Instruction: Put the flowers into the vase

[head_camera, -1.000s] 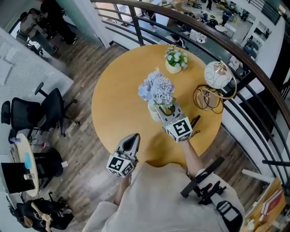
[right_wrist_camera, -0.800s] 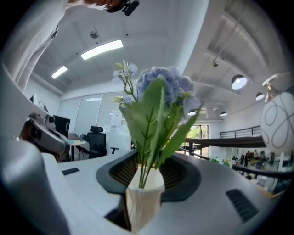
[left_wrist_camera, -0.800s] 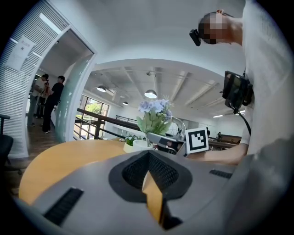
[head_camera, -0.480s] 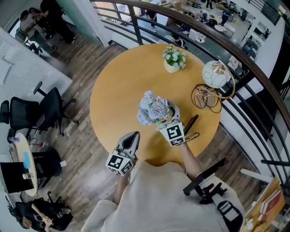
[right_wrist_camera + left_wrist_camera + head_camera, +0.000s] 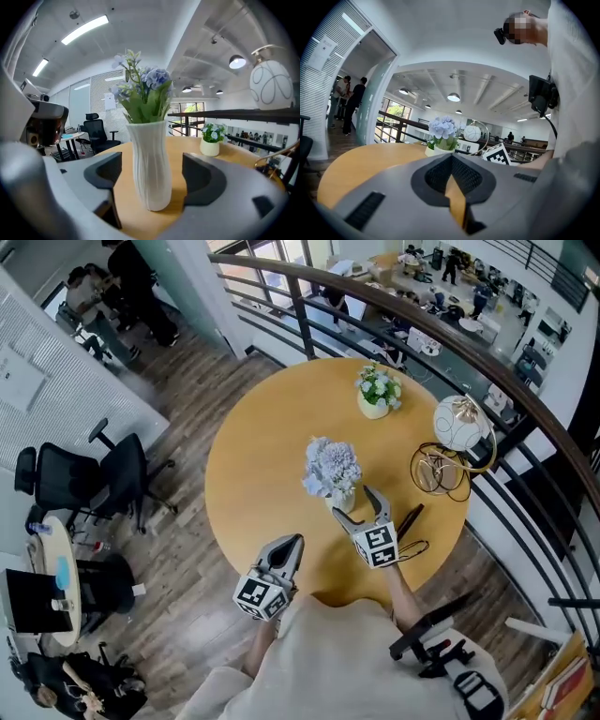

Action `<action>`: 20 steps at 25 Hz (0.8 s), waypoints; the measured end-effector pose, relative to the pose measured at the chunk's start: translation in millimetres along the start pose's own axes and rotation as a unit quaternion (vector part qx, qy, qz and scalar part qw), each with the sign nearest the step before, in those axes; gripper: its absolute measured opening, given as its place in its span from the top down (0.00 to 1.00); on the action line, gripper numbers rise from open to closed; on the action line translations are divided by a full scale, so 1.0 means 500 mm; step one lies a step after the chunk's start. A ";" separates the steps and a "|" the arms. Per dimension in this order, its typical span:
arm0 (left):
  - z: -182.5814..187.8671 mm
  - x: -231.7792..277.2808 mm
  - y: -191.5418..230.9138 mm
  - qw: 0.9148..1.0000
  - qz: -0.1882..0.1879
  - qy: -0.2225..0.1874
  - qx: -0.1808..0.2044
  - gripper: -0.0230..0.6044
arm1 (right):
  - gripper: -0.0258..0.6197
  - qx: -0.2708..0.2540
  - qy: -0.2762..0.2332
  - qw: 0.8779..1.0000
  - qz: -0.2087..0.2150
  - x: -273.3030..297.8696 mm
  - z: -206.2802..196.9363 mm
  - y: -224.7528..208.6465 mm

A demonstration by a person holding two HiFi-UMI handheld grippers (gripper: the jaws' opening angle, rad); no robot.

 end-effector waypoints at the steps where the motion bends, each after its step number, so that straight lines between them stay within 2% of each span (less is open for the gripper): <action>1: -0.001 0.003 0.002 1.000 0.001 -0.001 0.001 0.95 | 0.34 0.004 0.003 1.000 0.001 -0.001 -0.007 -0.003; 11: 0.002 0.003 0.012 0.999 0.026 -0.015 0.018 0.95 | 0.35 0.061 0.002 0.998 0.012 -0.056 -0.045 -0.019; 16: 0.007 0.006 -0.016 0.999 0.029 -0.017 0.033 0.95 | 0.67 0.072 -0.019 0.997 0.027 -0.103 -0.030 -0.021; 17: 0.005 0.008 -0.028 0.999 0.028 -0.015 0.034 0.95 | 0.78 0.069 -0.024 0.997 0.025 -0.115 -0.027 -0.021; 19: -0.005 0.008 -0.055 0.999 0.024 -0.012 0.034 0.95 | 0.92 0.056 -0.030 0.998 0.021 -0.140 -0.022 -0.016; 20: -0.011 0.008 -0.069 0.999 0.023 -0.009 0.032 0.95 | 0.94 0.048 -0.032 0.998 0.024 -0.152 -0.021 -0.011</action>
Point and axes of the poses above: the fingertips, and each gripper's own axes: x forward along the fingers, y to its left, z out of its top, the point moved 5 cm from there along -x, backward along the fingers, and after that the axes turned 3 degrees about -z, right-handed, at the moved point
